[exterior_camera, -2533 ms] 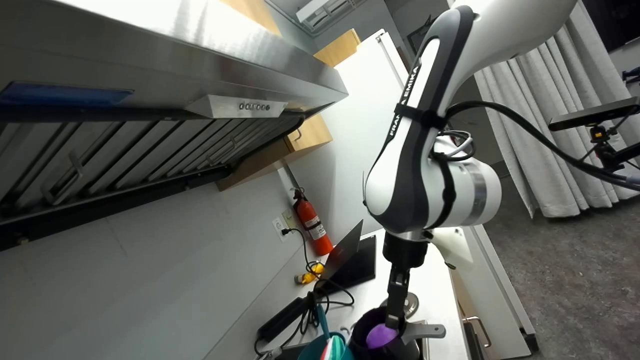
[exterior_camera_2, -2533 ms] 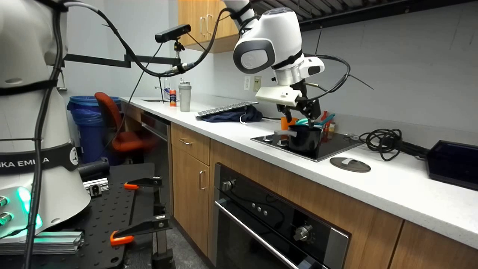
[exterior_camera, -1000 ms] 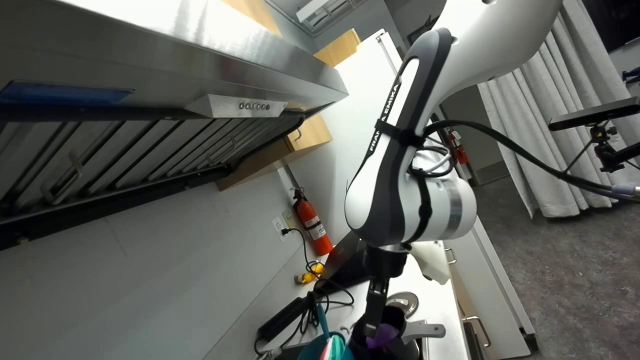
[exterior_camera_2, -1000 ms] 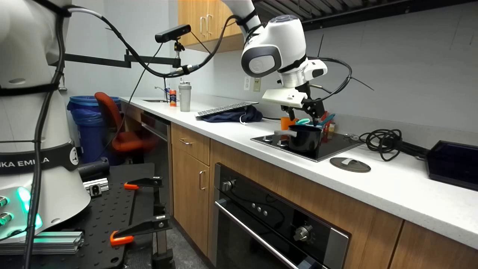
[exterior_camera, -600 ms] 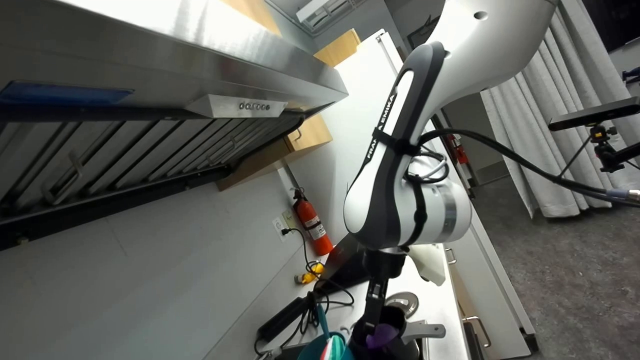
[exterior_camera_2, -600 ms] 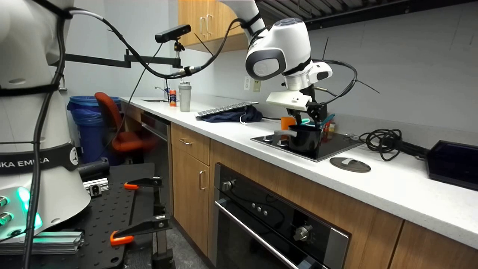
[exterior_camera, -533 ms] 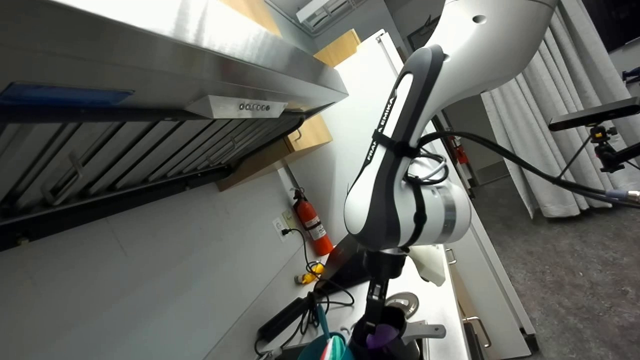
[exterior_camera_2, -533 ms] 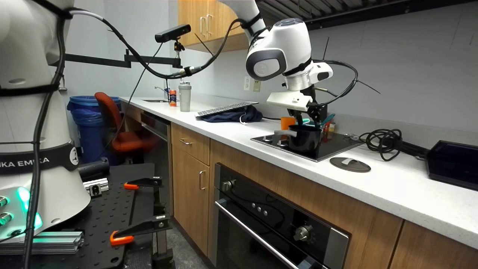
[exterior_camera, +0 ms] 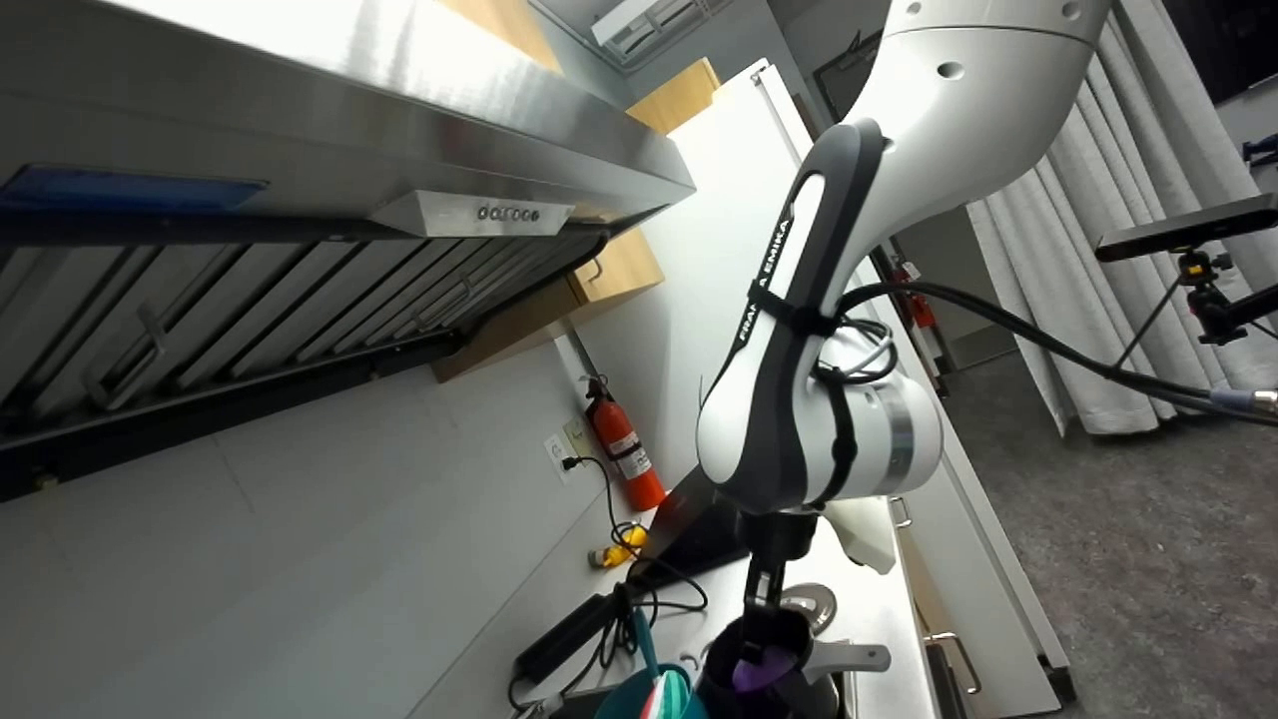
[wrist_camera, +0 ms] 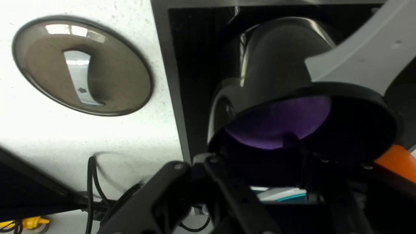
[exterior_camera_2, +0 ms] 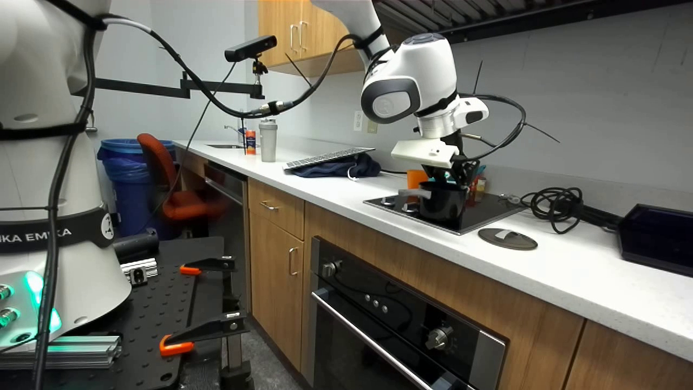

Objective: Take the lid from the top of the black pot and put it at the right of the stove then remove the purple object from the pot and put it on the stove

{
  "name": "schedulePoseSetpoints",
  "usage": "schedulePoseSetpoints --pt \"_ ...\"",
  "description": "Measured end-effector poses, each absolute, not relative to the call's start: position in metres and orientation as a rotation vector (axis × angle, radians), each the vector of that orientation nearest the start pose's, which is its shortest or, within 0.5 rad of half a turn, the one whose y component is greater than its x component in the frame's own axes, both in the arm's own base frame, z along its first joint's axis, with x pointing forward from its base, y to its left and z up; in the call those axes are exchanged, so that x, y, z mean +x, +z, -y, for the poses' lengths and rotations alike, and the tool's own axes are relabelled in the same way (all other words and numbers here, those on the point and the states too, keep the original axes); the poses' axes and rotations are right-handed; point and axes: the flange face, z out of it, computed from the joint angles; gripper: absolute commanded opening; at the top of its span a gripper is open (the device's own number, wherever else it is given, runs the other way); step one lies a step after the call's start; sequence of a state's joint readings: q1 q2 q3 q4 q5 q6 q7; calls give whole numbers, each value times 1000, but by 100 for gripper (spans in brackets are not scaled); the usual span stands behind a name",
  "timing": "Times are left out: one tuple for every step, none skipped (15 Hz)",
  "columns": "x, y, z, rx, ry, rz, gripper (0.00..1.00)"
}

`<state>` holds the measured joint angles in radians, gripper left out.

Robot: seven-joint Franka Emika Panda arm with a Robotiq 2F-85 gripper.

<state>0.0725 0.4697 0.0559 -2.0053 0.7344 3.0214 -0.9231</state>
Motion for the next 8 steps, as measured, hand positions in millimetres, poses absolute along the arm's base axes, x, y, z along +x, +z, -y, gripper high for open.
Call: schedulePoseSetpoints --pt "636 266 -27 -2898 -872 483 83" --pt "636 263 -25 -2903 -867 482 85" --pt "636 261 -23 -2908 -863 483 86" --pt "636 260 -21 -2912 -860 486 86" --pt "636 259 -20 -2916 -857 491 78" --pt "636 258 -19 -2919 -857 496 60" --pt "636 258 -19 -2921 -857 498 56" --pt "637 260 -18 -2921 -861 500 49"
